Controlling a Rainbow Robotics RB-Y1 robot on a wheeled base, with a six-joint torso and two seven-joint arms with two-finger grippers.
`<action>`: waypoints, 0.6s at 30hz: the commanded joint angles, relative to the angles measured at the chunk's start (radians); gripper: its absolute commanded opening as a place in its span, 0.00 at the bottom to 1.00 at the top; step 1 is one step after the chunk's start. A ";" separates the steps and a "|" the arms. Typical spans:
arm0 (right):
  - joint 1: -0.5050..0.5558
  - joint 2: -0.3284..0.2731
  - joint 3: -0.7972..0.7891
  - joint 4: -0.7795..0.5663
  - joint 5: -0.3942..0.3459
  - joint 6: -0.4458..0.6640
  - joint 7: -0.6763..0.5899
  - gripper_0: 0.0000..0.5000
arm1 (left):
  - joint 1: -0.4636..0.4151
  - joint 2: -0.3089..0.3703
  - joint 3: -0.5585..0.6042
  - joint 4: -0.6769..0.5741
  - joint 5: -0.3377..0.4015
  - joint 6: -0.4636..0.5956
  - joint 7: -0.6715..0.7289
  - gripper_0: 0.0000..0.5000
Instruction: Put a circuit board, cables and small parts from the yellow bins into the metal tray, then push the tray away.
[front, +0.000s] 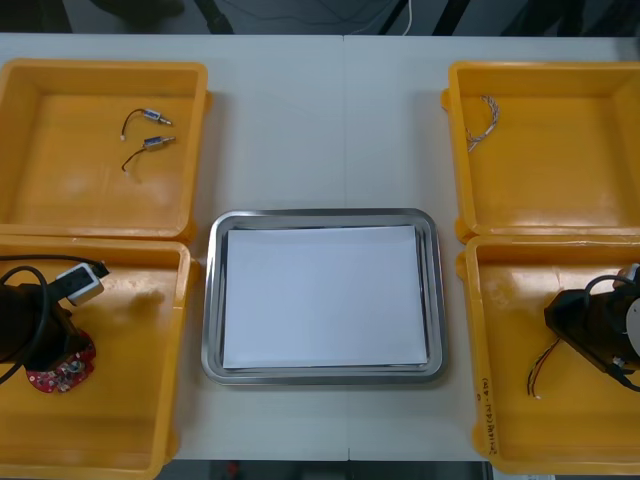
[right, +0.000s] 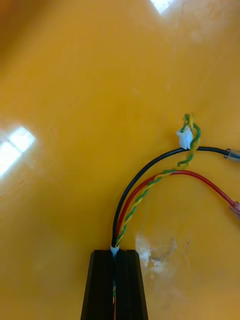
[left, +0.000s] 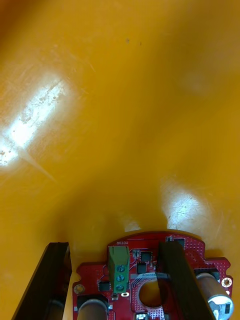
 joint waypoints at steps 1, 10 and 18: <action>0.021 -0.007 -0.066 -0.139 -0.010 0.110 -0.006 0.00 | -0.017 0.020 -0.011 0.000 -0.013 -0.016 -0.039 0.66; 0.005 -0.038 -0.157 -0.312 -0.030 0.282 0.031 0.00 | -0.012 0.022 -0.011 0.000 -0.013 -0.027 -0.039 0.00; -0.007 -0.132 -0.227 -0.390 -0.145 0.377 0.065 0.00 | -0.012 0.029 -0.006 -0.001 -0.007 -0.027 -0.041 0.00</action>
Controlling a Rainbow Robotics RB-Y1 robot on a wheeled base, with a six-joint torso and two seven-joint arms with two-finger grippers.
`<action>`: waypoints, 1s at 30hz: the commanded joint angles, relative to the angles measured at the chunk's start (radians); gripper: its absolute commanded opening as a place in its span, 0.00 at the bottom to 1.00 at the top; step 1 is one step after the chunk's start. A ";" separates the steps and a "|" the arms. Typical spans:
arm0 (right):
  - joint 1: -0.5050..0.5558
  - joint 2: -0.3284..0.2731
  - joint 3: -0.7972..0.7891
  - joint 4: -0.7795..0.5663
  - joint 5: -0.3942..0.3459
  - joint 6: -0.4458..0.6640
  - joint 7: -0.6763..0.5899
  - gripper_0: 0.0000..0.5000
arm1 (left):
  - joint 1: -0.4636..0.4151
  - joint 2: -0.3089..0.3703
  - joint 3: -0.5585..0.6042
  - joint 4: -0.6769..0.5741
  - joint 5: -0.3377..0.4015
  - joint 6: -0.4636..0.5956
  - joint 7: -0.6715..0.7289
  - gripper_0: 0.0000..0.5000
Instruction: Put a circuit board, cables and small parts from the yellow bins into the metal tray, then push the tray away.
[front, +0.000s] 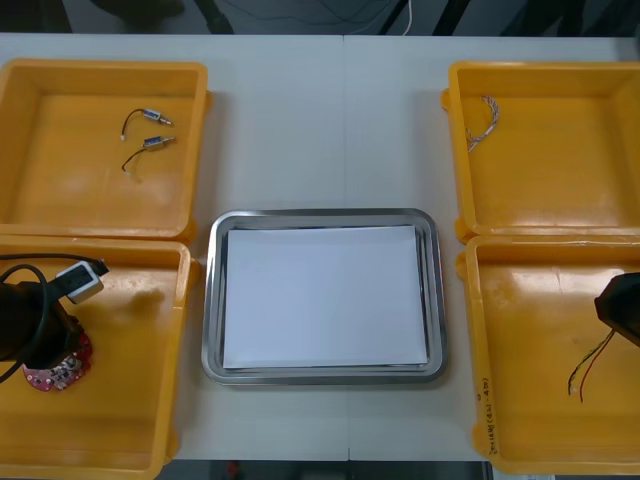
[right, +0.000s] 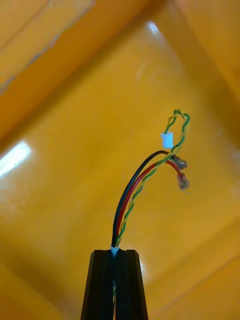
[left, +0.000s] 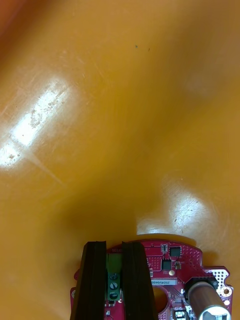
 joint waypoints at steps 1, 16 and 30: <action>-0.008 -0.112 -0.089 -0.049 -0.121 0.044 0.063 0.00 | -0.012 0.031 -0.003 -0.002 0.002 -0.012 -0.039 0.00; -0.051 -0.335 -0.178 -0.058 -0.405 0.078 0.214 0.00 | -0.014 0.017 0.190 -0.097 0.077 0.209 -0.016 0.00; -0.248 -0.361 -0.006 -0.044 -0.431 0.080 0.514 0.00 | -0.078 -0.046 0.301 -0.245 0.068 0.461 0.165 0.00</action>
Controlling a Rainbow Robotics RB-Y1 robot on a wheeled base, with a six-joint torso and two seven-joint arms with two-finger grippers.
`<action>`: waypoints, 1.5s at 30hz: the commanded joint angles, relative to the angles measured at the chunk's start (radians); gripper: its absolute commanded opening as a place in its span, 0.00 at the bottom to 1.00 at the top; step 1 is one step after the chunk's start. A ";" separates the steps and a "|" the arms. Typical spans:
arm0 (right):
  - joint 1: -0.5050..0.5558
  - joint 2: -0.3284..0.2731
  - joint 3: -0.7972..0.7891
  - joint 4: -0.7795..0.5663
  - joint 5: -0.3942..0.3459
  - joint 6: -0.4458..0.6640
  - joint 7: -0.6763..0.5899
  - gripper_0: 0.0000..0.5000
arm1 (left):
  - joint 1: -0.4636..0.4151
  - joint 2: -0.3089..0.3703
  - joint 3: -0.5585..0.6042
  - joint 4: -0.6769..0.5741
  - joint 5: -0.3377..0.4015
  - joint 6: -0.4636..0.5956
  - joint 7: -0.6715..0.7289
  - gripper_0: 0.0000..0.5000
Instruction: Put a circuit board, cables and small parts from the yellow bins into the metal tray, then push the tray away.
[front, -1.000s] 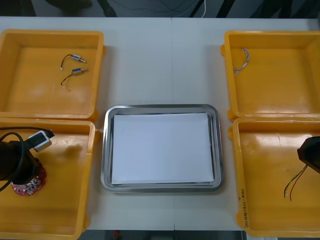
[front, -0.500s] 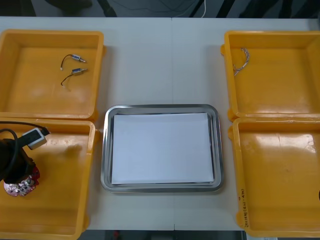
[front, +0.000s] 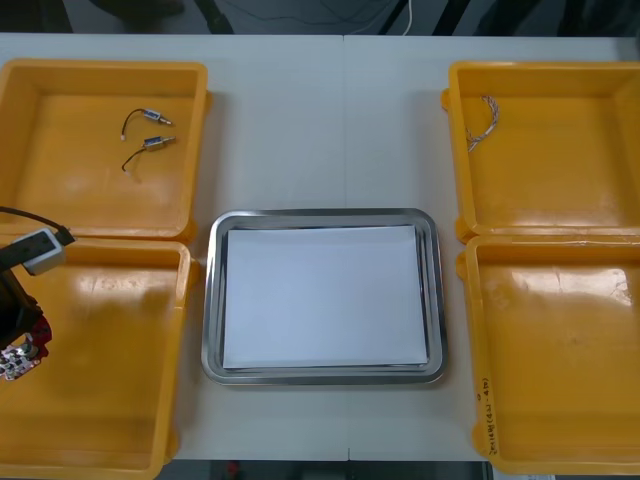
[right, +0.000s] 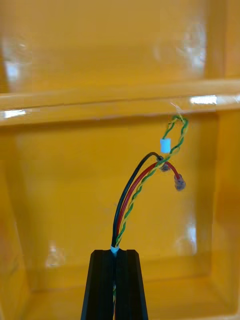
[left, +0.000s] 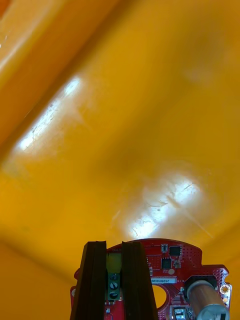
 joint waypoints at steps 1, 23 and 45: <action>-0.119 -0.051 0.086 -0.002 -0.047 0.006 0.133 0.00 | -0.069 -0.035 0.036 -0.091 -0.014 0.090 0.188 0.00; -0.465 -0.112 0.374 0.126 -0.205 0.007 0.348 0.00 | -0.350 -0.084 -0.154 -0.249 -0.034 0.303 0.568 0.00; -0.603 -0.131 0.606 0.100 -0.176 0.006 0.348 0.00 | -0.600 -0.179 -0.448 -0.252 -0.081 0.227 0.752 0.00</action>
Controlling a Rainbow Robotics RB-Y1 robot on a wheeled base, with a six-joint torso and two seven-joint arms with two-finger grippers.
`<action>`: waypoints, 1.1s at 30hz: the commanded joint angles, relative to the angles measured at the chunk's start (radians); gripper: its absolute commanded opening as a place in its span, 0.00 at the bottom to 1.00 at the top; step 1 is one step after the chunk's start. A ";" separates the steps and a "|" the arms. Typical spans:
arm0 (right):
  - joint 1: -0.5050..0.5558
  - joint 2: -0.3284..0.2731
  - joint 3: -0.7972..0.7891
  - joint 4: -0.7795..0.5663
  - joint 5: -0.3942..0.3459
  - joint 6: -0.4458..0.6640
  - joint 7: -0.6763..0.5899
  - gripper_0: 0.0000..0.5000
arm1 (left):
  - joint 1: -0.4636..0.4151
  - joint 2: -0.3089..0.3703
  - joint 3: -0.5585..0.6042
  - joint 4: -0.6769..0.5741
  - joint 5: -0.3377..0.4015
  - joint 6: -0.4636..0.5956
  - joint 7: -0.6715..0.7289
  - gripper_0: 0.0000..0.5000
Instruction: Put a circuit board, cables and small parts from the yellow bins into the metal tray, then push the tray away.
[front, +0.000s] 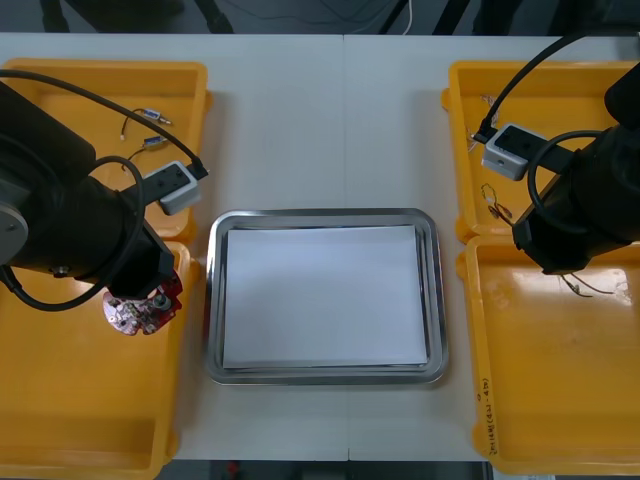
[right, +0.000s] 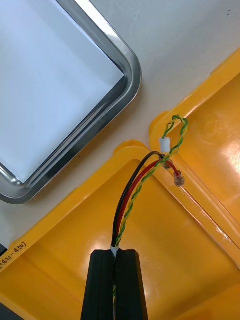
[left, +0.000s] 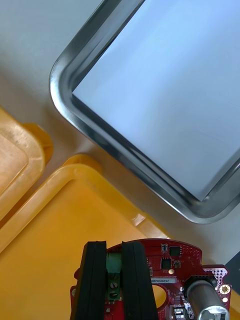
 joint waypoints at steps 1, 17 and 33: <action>-0.063 -0.038 0.043 -0.027 0.012 0.005 0.033 0.00 | -0.079 -0.055 -0.073 -0.032 -0.057 0.000 0.203 0.00; -0.065 -0.038 0.044 -0.039 0.009 -0.004 0.036 0.00 | -0.206 -0.172 -0.343 0.026 -0.258 -0.071 0.341 0.00; -0.065 -0.038 0.046 -0.039 -0.007 -0.015 0.036 0.00 | -0.204 -0.161 -0.567 0.092 -0.427 -0.230 0.410 0.00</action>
